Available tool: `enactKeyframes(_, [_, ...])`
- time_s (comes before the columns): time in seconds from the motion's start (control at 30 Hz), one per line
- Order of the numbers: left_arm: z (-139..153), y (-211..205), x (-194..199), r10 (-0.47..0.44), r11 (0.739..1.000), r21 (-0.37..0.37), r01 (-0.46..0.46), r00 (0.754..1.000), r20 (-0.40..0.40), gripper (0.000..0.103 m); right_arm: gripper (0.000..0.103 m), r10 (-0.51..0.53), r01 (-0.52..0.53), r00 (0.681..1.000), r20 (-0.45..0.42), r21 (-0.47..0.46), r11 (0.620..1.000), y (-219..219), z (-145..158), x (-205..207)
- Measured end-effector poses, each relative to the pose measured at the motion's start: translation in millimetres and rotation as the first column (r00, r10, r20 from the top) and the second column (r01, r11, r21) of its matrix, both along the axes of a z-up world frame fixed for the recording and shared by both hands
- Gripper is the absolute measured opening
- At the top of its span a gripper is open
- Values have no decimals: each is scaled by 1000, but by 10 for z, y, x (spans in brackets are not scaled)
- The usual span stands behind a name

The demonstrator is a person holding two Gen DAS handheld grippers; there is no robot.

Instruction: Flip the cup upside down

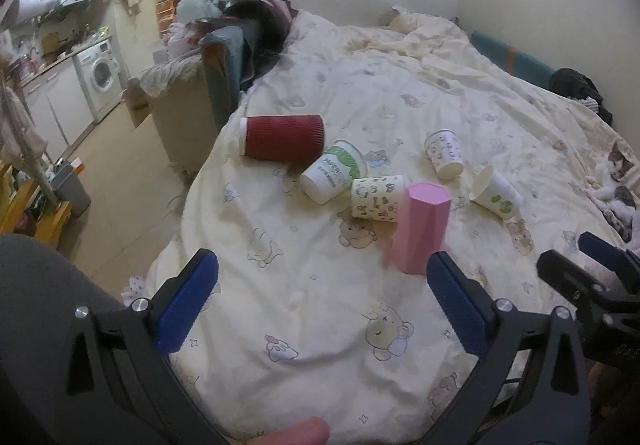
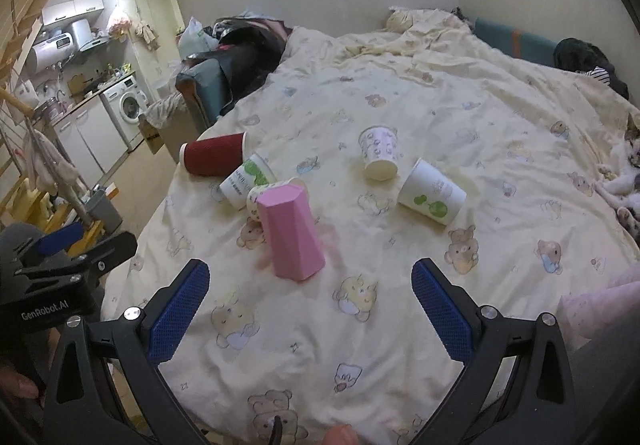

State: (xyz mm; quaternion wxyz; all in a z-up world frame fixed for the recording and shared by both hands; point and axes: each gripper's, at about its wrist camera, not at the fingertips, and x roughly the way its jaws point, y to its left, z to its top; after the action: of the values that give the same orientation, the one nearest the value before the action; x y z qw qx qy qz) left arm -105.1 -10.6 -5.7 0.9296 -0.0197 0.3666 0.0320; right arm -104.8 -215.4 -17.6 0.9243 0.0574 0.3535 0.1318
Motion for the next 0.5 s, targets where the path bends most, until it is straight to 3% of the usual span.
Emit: enactKeyframes(0.5, [-1, 4, -7, -9, 1000, -11, 10, 1000, 10, 103, 103, -31, 31, 999, 24, -28, 999, -30, -3, 21])
